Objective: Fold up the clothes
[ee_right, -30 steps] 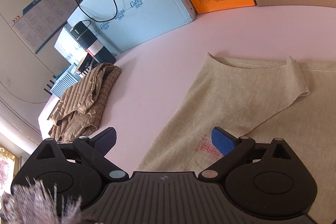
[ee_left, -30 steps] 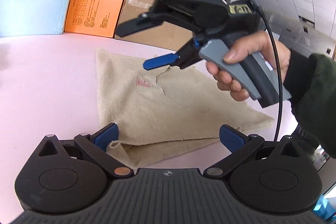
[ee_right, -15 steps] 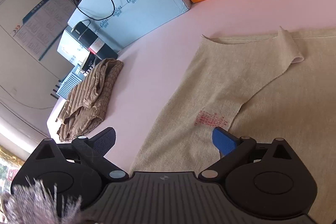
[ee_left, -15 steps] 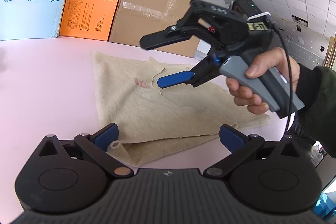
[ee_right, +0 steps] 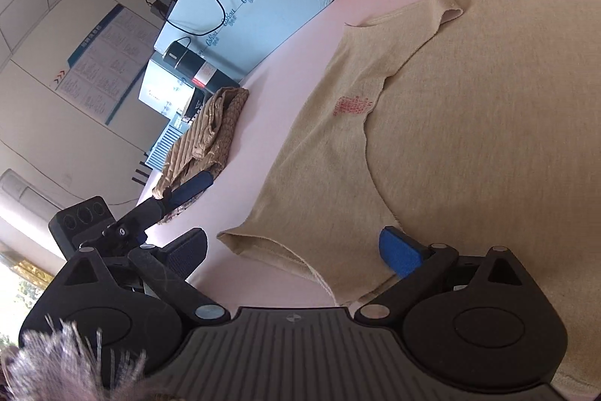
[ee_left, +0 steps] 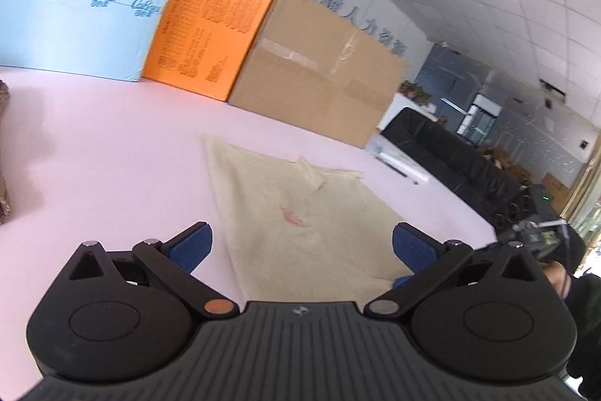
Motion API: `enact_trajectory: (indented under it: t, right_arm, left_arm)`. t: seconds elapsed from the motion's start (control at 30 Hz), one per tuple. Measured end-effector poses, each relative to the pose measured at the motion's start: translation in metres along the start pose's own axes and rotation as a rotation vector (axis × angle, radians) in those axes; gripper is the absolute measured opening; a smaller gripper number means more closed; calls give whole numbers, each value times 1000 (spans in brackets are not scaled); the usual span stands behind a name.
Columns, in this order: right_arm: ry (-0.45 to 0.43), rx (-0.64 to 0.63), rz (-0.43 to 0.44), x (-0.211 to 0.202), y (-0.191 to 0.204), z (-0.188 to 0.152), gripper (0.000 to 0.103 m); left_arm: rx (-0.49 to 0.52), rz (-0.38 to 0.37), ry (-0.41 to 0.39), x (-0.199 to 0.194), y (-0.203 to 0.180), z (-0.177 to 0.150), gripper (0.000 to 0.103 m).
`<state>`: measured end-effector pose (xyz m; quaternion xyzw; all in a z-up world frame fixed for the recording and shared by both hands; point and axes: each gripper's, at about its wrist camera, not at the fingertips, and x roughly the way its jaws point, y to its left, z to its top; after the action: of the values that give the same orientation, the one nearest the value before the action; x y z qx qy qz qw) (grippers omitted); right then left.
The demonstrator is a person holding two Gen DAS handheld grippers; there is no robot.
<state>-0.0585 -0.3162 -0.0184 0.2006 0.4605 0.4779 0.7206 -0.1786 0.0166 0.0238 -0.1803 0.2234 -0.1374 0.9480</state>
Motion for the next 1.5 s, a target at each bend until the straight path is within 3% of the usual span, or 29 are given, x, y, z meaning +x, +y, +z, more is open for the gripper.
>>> enact_trajectory:
  t: [0.1,0.2,0.33,0.57,0.77,0.9,1.03,1.2,1.33,1.4,1.5]
  right_arm:
    - [-54,-30,-10,-6,10,1,100]
    - [-94,-93,6,-4,21,-2,100]
    - [-52,-123,0,9,24,-8,100]
    - [-13,-155,-6,12,17,-23,100]
    - [-48,-193,-17,7,30,-23,100]
    - [-13,-175,-30,13,23,-28,101]
    - [-42,-152,-20,0,20,-34,101]
    - [-185,-195,-91,-47,25,-33,101]
    - [-379,-139,-174,-107,4,-23,103]
    - [-448,-78,-228,-131,-17,-19,103]
    - [-464,57,-274,-152,-61,-9,103]
  left_arm:
    - [72,267,66,39,-15,20,103]
    - [147,343,94,73,-26,31,103]
    - [254,490,103,117,-35,39,103]
    - [285,579,153,149,-19,27,103]
    - [295,587,157,158,-14,18,103]
    - [296,586,150,158,-13,18,103]
    - [283,582,142,157,-11,17,103]
    - [204,567,61,141,-3,23,103]
    - [171,477,-65,113,-12,32,103]
    - [215,422,-98,101,-30,31,103]
    - [314,314,-109,87,-71,21,103]
